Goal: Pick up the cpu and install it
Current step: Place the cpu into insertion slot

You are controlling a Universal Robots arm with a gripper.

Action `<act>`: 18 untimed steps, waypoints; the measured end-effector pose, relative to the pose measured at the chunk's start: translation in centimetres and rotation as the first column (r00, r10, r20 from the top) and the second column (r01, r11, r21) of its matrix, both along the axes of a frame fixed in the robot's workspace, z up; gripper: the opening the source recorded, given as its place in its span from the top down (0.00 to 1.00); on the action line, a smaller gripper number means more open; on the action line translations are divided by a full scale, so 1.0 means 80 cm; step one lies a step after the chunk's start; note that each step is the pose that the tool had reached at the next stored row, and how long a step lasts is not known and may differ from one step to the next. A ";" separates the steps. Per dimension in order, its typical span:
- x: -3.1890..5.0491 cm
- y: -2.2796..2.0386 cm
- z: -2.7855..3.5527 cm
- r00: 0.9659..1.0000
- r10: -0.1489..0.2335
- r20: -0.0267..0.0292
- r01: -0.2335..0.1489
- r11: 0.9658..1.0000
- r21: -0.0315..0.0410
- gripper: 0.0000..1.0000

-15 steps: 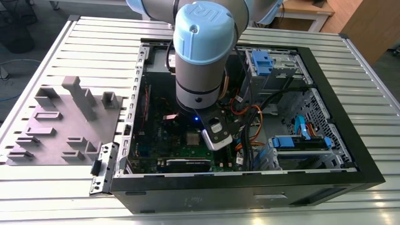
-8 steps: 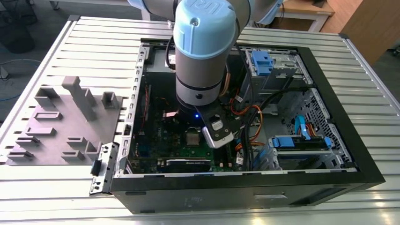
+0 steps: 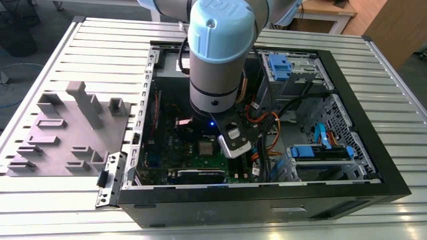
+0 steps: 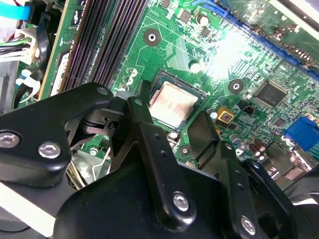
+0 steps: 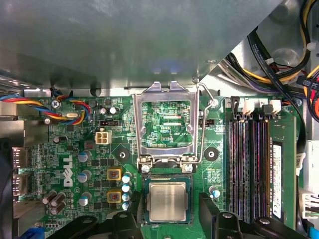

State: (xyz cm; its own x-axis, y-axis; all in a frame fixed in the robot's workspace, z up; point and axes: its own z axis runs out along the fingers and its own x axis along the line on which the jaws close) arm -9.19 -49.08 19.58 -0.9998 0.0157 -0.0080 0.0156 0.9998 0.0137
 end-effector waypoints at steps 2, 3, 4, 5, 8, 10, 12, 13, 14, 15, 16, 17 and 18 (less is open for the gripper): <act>0.000 0.0000 -0.0001 1.000 0.000 0.000 0.000 1.000 0.000 0.43; 0.000 0.0000 -0.0001 1.000 0.000 0.000 0.000 1.000 0.000 0.43; 0.000 0.0000 -0.0001 1.000 0.000 0.000 0.000 1.000 0.000 0.43; 0.000 0.0000 -0.0001 1.000 0.000 0.000 0.000 1.000 0.000 0.43; 0.000 0.0000 -0.0001 1.000 0.000 0.000 0.000 1.000 0.000 0.44; 0.000 0.0000 -0.0001 1.000 0.000 0.000 0.000 1.000 0.000 0.44; 0.000 0.0000 -0.0002 1.000 0.000 0.000 0.000 1.000 0.000 0.52; 0.000 0.0000 -0.0001 1.000 0.000 0.000 0.000 1.000 0.000 0.52; 0.000 0.0000 0.0007 1.000 0.000 0.000 0.000 1.000 0.000 0.52; 0.000 0.0000 0.0020 1.000 0.000 0.000 0.000 1.000 0.000 0.52; 0.000 0.0000 0.0033 1.000 0.000 0.000 0.000 1.000 0.000 0.52; 0.000 0.0001 0.0033 1.000 0.000 0.000 0.000 1.000 0.000 0.52; 0.000 0.0001 0.0035 1.000 0.000 0.000 0.000 1.000 0.000 0.52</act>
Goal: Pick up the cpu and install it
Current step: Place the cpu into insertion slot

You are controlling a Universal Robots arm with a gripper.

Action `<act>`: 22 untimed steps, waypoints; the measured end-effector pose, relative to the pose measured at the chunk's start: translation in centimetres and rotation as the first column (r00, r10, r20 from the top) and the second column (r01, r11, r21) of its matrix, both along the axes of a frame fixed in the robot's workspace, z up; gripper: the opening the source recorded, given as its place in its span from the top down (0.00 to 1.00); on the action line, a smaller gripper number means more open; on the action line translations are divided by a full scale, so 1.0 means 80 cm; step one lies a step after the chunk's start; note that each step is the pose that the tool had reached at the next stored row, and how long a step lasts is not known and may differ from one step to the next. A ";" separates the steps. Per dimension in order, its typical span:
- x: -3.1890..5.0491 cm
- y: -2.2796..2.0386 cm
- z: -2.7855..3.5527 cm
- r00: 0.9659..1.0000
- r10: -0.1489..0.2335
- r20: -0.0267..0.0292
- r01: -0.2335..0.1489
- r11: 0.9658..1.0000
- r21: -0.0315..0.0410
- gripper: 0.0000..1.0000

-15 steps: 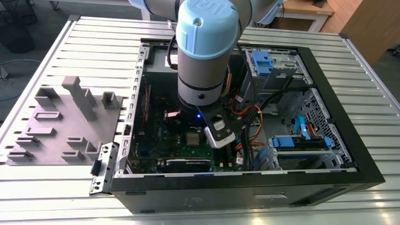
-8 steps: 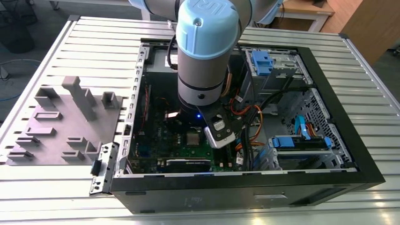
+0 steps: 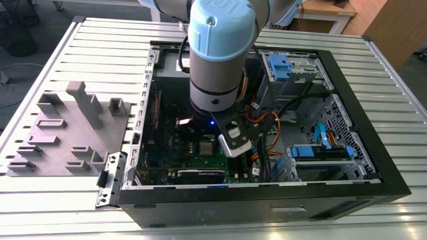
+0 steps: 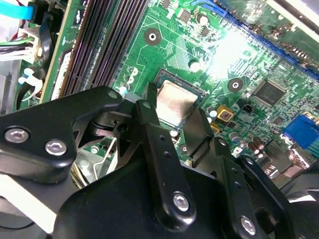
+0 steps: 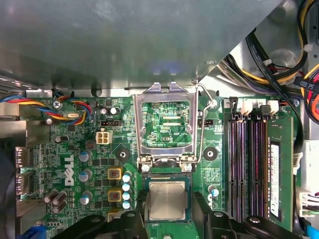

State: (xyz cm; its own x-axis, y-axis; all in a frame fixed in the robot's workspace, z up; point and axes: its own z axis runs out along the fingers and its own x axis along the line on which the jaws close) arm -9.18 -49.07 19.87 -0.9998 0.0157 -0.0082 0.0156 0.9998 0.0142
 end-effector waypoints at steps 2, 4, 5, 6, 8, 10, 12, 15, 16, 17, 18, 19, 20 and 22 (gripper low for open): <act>0.000 -0.0001 0.0006 1.000 0.000 0.000 0.000 1.000 0.000 0.52; 0.000 0.0000 0.0010 1.000 0.000 0.000 0.000 1.000 0.000 0.52; 0.000 -0.0001 0.0013 1.000 0.000 0.000 0.000 1.000 0.000 0.53; 0.000 -0.0001 0.0015 1.000 0.000 0.000 0.000 1.000 0.000 0.59; 0.000 -0.0001 0.0019 1.000 0.000 0.000 0.000 1.000 0.000 0.65; 0.000 -0.0001 0.0023 1.000 0.000 0.000 0.000 1.000 0.000 0.71; 0.000 -0.0001 0.0028 1.000 0.000 0.000 0.000 1.000 0.000 0.77; 0.000 -0.0001 0.0034 1.000 0.000 0.000 0.000 1.000 0.000 0.89; 0.000 -0.0001 0.0036 1.000 0.000 0.000 0.000 1.000 0.000 0.89; 0.000 -0.0001 0.0038 1.000 0.000 0.000 0.000 1.000 0.000 0.89; 0.000 -0.0001 0.0040 1.000 0.000 0.000 0.000 1.000 0.000 0.89; 0.000 -0.0001 0.0042 1.000 0.000 0.000 0.000 1.000 0.000 0.89; 0.000 -0.0001 0.0044 1.000 0.000 0.000 0.000 1.000 0.000 0.89; 0.000 -0.0001 0.0031 1.000 0.000 0.000 0.000 1.000 -0.001 0.89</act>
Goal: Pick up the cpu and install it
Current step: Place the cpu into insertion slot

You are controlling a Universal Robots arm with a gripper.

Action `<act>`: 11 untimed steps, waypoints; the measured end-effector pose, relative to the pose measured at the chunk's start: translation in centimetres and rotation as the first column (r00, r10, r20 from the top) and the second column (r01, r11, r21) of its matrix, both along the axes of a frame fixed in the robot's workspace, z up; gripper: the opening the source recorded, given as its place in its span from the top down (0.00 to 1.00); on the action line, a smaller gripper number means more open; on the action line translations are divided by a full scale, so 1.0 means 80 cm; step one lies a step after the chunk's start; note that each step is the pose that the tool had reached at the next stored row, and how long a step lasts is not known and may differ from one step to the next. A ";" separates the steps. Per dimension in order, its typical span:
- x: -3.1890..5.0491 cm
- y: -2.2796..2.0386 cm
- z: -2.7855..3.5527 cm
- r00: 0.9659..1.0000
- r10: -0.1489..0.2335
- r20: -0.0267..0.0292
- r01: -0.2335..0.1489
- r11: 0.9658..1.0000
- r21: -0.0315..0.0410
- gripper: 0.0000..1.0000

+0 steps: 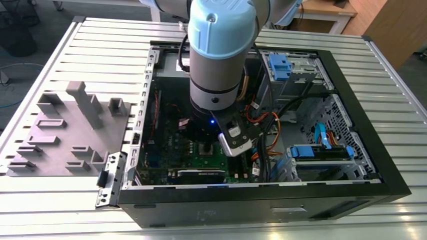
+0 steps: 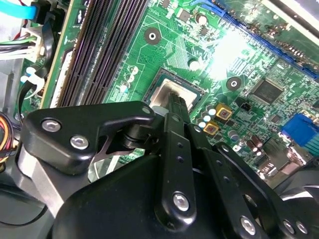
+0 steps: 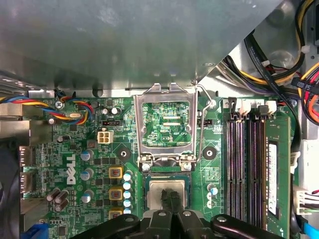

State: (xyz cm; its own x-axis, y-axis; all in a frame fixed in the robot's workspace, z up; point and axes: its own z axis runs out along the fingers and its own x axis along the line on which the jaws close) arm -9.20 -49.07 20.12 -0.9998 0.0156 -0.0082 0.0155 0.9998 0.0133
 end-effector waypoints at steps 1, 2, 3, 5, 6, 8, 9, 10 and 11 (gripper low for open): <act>0.000 0.0000 -0.0012 1.000 0.000 0.000 0.000 1.000 -0.001 0.89; 0.000 0.0000 -0.0024 1.000 0.000 0.000 0.000 1.000 -0.002 0.89; 0.000 -0.0001 -0.0026 1.000 0.000 0.000 0.000 1.000 -0.002 0.89; 0.000 -0.0001 -0.0025 1.000 0.000 0.000 0.000 1.000 -0.002 0.89; -0.001 0.0000 -0.0026 1.000 0.000 0.000 0.000 1.000 -0.002 0.89; -0.001 0.0003 -0.0030 1.000 0.000 0.000 0.000 1.000 -0.002 0.89; -0.002 0.0005 -0.0038 1.000 0.000 0.000 0.000 1.000 -0.002 0.89; -0.002 0.0006 -0.0045 1.000 0.000 0.000 0.000 1.000 -0.002 0.89; -0.002 0.0006 -0.0055 1.000 0.000 0.000 0.000 1.000 -0.002 0.89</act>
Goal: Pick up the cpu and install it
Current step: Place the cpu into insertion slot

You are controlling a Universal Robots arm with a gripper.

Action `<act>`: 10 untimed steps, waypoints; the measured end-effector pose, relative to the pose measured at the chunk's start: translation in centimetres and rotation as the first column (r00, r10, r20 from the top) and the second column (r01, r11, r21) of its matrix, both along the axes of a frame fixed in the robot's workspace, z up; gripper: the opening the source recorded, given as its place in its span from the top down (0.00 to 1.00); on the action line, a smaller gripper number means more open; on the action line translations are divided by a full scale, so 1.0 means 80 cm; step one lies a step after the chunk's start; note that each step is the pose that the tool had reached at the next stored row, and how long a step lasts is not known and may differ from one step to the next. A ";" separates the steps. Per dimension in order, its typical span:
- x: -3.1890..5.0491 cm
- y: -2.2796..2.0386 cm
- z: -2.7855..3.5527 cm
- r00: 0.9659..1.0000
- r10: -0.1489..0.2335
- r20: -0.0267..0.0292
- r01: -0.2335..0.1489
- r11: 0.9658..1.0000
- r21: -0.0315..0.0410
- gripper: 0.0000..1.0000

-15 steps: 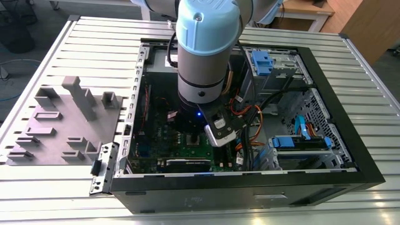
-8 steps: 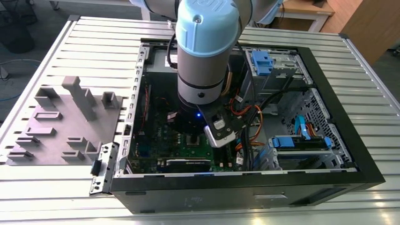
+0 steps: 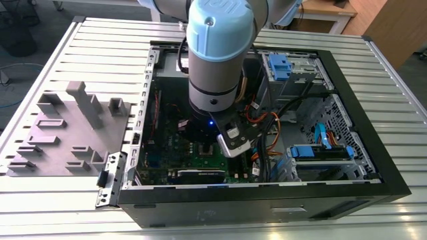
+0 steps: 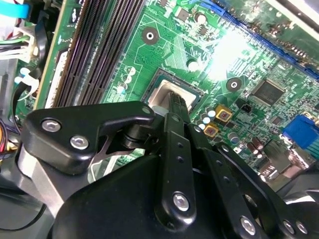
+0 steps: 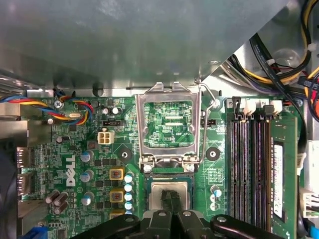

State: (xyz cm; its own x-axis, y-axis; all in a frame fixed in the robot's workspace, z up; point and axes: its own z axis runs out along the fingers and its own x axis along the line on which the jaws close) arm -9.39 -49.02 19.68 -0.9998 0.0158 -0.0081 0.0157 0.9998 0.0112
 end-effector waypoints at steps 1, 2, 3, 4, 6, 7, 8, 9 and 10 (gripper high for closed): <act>0.000 0.0000 -0.0010 1.000 0.000 0.000 0.000 1.000 0.000 0.89; 0.000 0.0000 -0.0013 1.000 0.000 0.000 0.000 1.000 0.000 0.89; 0.000 0.0000 -0.0013 1.000 0.000 0.000 0.000 1.000 0.000 0.89; 0.000 0.0000 -0.0013 1.000 0.000 0.000 0.000 1.000 0.000 0.89; 0.000 0.0000 -0.0015 1.000 0.000 0.000 0.000 1.000 0.000 0.89; 0.000 0.0001 -0.0026 1.000 0.000 0.000 0.000 1.000 0.000 0.89; -0.001 0.0000 -0.0033 1.000 0.000 0.000 0.000 1.000 0.000 0.89; -0.001 -0.0001 -0.0035 1.000 0.000 0.000 0.000 1.000 0.000 0.89; -0.001 0.0000 -0.0035 1.000 0.000 0.000 0.000 1.000 0.000 0.89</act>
State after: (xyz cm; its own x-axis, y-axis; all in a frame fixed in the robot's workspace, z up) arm -9.43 -49.03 19.40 -0.9998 0.0157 -0.0079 0.0156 0.9998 0.0108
